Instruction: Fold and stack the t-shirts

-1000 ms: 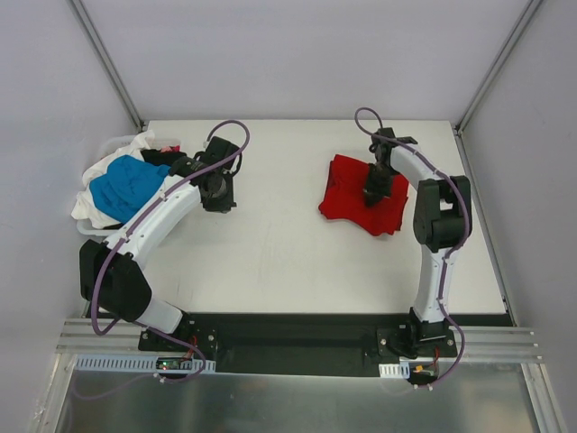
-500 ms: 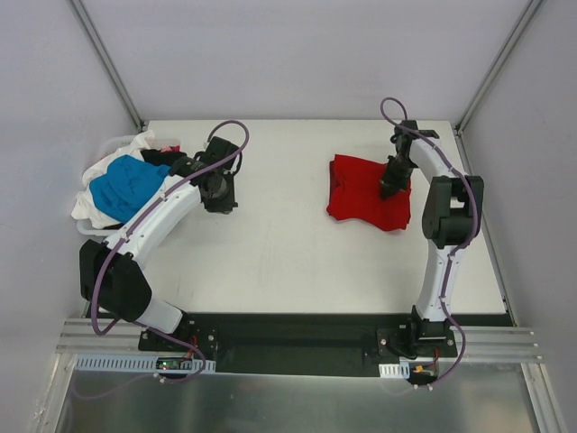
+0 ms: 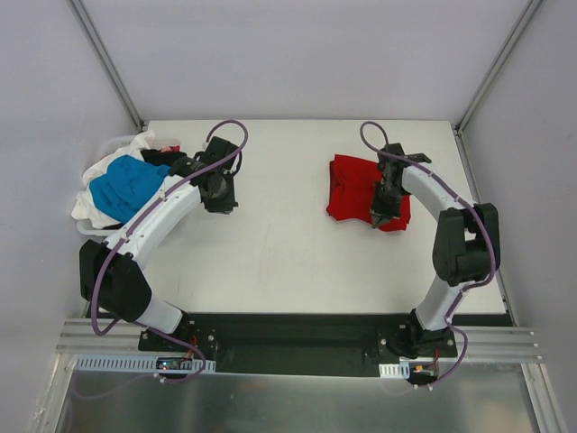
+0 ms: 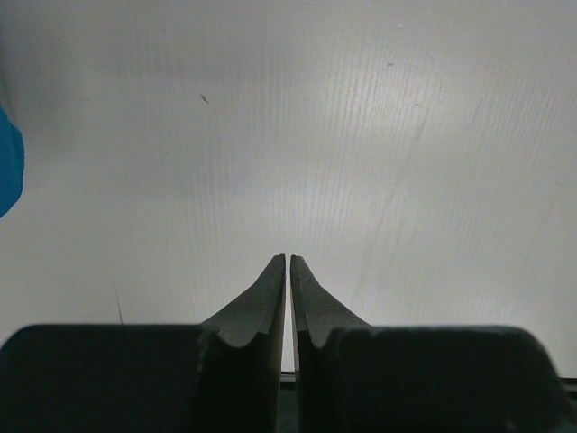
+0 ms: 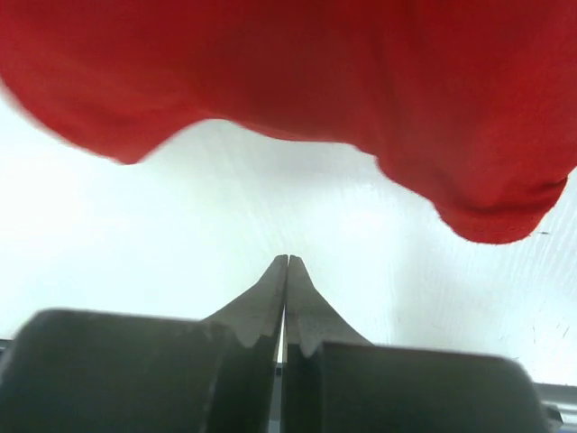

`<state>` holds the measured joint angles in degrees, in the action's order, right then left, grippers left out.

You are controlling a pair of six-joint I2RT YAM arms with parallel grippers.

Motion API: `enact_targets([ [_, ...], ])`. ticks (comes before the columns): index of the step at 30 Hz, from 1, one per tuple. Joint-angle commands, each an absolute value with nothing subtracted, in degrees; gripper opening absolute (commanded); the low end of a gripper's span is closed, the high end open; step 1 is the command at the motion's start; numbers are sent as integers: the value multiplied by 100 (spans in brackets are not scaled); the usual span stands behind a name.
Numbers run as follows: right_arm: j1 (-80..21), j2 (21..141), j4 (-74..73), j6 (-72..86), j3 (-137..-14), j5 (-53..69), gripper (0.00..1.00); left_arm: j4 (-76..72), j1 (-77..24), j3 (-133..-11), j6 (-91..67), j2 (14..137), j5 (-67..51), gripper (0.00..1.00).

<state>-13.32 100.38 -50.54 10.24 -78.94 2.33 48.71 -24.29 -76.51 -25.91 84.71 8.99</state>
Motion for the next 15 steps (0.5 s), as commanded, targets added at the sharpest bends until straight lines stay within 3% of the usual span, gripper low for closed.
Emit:
enact_targets([
  [1, -1099, 10406, -5010, 1073, -7690, 132, 1, 4948, -2408, -7760, -2610, 8411, 949, 6],
  [15, -422, 10714, -5150, 1222, -7910, 141, 1, 5036, -2391, -7603, -2400, 8165, 1309, 8],
])
